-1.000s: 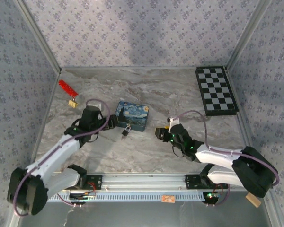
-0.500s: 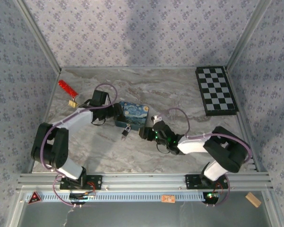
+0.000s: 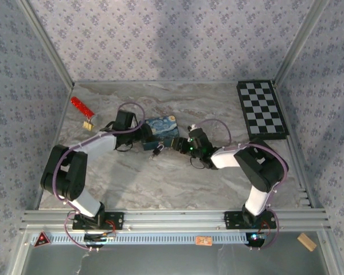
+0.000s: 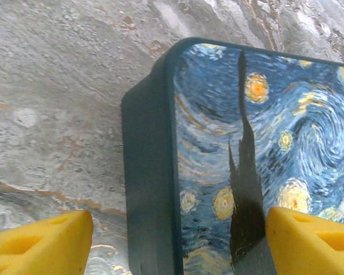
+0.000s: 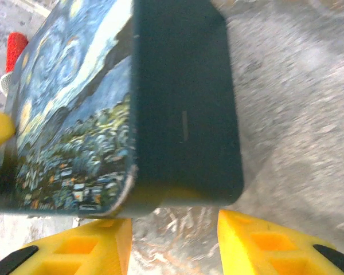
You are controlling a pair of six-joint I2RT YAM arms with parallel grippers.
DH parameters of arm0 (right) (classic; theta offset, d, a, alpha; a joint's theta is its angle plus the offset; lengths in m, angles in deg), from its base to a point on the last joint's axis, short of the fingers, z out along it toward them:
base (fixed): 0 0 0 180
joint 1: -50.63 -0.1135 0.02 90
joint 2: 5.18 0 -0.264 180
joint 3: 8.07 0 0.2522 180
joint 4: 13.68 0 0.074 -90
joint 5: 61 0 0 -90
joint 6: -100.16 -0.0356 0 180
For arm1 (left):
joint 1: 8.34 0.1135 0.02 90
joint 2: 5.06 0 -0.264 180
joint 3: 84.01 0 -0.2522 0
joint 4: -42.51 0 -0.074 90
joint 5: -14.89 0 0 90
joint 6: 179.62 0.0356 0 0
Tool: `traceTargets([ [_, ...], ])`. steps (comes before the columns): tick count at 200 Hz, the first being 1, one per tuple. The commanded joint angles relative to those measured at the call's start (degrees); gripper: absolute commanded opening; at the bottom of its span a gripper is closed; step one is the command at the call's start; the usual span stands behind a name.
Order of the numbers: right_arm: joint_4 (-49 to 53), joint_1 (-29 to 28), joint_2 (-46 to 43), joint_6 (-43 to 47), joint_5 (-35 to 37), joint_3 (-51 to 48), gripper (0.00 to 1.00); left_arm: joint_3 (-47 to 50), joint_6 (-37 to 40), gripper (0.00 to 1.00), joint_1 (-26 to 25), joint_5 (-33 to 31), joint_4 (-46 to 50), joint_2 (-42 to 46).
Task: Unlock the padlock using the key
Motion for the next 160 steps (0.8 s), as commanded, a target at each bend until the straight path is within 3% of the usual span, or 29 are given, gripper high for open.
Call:
traceTargets([
  [1, -0.7, -0.1, 0.1, -0.5, -1.9, -0.7, 0.45, 3.3, -2.2, 0.78, -1.4, -2.1, 2.7, -0.3],
  [48, -11.6, -4.8, 0.7, -2.0, -4.1, -4.4, 0.42, 3.4, -3.1, 0.78, -2.0, -3.2, 1.8, -0.5],
  [88, -23.3, -2.7, 9.5, -5.9, -9.0, -3.6, 0.37, 2.9, -2.9, 0.77, -2.0, -3.2, 2.2, -0.3],
  [160, -30.0, -3.4, 16.6, -7.1, -10.5, -1.4, 0.35, 4.2, -3.8, 0.77, -2.0, -2.6, 1.4, 0.1],
])
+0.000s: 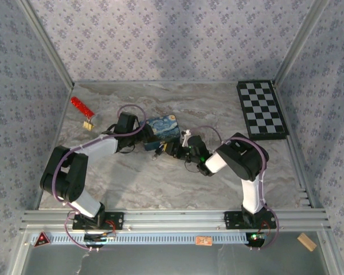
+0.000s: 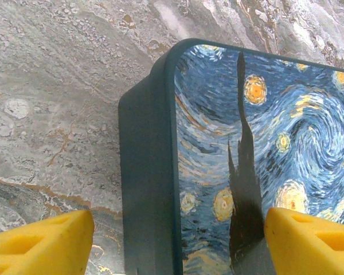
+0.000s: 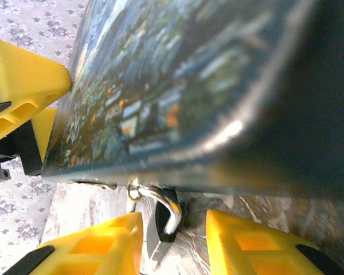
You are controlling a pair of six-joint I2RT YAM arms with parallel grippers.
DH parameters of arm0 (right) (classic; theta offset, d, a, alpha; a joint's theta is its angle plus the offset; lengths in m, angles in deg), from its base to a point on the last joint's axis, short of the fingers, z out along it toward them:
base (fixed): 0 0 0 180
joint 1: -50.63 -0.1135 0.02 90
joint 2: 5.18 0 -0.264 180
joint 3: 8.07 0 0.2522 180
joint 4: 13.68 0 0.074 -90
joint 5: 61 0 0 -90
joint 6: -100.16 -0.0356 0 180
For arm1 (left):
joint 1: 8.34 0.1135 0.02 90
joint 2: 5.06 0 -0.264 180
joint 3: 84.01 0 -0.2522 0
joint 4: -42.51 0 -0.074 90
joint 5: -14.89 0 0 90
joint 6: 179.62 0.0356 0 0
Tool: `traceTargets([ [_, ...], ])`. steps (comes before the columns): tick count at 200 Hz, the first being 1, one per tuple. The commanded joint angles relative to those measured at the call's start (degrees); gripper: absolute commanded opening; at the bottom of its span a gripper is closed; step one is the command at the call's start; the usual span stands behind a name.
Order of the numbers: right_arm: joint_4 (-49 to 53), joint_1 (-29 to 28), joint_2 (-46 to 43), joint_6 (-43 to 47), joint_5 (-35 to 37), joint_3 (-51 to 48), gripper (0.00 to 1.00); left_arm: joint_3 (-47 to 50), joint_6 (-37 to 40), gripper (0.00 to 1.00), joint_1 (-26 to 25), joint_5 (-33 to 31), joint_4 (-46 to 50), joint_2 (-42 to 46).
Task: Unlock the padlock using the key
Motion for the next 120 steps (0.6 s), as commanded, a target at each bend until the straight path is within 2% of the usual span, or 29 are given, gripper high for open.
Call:
traceTargets([
  [1, -2.0, -0.5, 3.3, -1.5, -0.9, 1.0, 0.35, 2.2, -0.1, 0.77, -0.7, -0.3, 4.5, -0.6],
  [70, 5.6, -1.5, 2.5, 0.3, 3.2, 2.8, 0.32, 2.3, -1.0, 0.77, -0.7, 0.1, 4.7, 0.7],
  [120, -1.4, -0.5, 5.5, -1.8, 1.8, 3.0, 0.28, 2.9, -1.8, 0.77, -0.7, 0.3, 4.4, 0.9],
])
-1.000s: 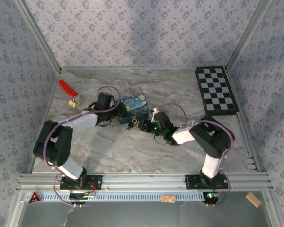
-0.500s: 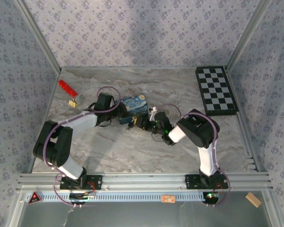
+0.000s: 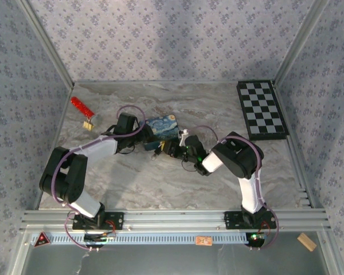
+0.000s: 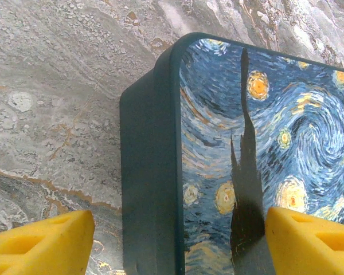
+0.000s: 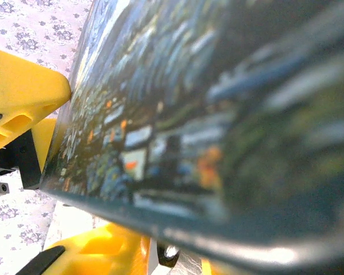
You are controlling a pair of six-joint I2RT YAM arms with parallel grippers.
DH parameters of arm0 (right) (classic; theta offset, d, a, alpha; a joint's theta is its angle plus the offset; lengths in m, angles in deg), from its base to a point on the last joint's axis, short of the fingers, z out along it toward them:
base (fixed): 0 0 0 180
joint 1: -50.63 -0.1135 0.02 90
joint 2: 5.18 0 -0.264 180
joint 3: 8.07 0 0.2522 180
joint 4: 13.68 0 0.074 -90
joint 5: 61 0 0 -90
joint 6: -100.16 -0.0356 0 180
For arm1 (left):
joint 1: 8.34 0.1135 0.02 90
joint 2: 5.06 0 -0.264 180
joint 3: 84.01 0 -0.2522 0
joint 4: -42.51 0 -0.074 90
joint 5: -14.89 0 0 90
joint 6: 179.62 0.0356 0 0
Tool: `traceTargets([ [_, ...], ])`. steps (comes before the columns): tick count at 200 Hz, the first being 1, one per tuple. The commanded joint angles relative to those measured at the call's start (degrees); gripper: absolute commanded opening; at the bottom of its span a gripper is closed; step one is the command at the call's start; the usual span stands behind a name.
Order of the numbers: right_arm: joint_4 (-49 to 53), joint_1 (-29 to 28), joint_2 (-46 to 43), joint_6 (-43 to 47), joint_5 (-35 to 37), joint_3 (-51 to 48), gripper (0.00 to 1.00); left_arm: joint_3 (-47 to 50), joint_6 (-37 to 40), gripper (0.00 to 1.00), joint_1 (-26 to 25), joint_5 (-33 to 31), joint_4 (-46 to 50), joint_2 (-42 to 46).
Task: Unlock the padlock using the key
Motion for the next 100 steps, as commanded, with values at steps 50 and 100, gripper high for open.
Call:
traceTargets([
  [50, -3.0, 0.3, 2.7, -0.9, -0.7, 1.7, 0.16, 3.1, -1.4, 0.76, -1.0, -0.1, 4.2, 0.2],
  [100, -7.3, 1.2, 0.7, -4.2, -0.4, -1.0, 0.07, 3.8, -2.1, 0.76, -1.3, -3.3, 5.0, 0.5],
])
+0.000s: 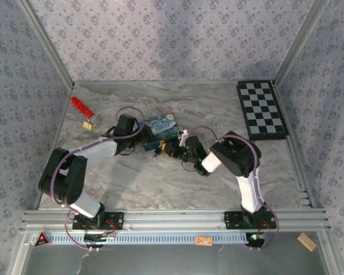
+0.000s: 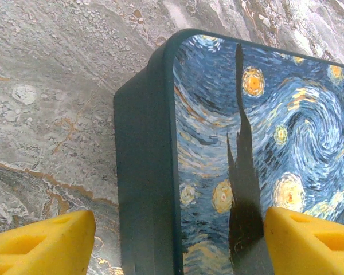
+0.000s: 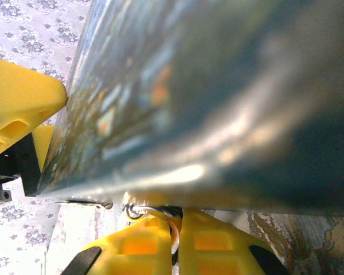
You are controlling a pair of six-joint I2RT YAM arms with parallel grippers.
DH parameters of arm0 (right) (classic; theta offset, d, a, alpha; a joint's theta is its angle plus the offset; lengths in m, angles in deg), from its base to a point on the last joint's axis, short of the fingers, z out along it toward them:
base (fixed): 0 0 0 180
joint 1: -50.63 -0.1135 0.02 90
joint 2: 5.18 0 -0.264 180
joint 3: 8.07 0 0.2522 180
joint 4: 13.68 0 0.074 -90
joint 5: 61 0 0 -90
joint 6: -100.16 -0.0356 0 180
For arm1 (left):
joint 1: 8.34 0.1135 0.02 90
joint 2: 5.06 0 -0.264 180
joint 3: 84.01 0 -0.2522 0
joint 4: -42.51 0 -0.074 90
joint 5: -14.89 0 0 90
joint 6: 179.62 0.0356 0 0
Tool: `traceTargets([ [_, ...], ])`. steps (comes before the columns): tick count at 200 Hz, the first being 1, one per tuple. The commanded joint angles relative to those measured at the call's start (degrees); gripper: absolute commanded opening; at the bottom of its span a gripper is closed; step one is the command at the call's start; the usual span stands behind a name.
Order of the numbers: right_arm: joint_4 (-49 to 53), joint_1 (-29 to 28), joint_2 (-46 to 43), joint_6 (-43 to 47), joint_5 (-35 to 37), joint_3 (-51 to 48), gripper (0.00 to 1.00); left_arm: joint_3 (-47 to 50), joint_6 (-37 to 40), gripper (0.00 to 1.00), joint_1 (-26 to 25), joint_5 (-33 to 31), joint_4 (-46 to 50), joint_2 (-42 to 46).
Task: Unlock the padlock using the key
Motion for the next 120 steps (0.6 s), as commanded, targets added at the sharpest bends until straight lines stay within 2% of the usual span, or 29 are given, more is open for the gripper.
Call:
traceTargets([
  [1, -4.3, 0.9, -1.0, -3.1, 0.5, -1.0, 0.07, 2.2, -0.2, 0.76, -0.9, -2.2, 6.4, -0.3],
  [61, -5.7, 0.9, -3.8, -7.7, 3.6, -2.3, 0.00, 3.3, -2.2, 0.76, -1.3, -4.0, 6.1, 0.5],
  [120, -8.8, 1.0, -4.5, -12.9, 7.8, -3.8, 0.00, 3.0, -4.5, 0.76, -2.6, -4.0, 5.0, 0.5],
])
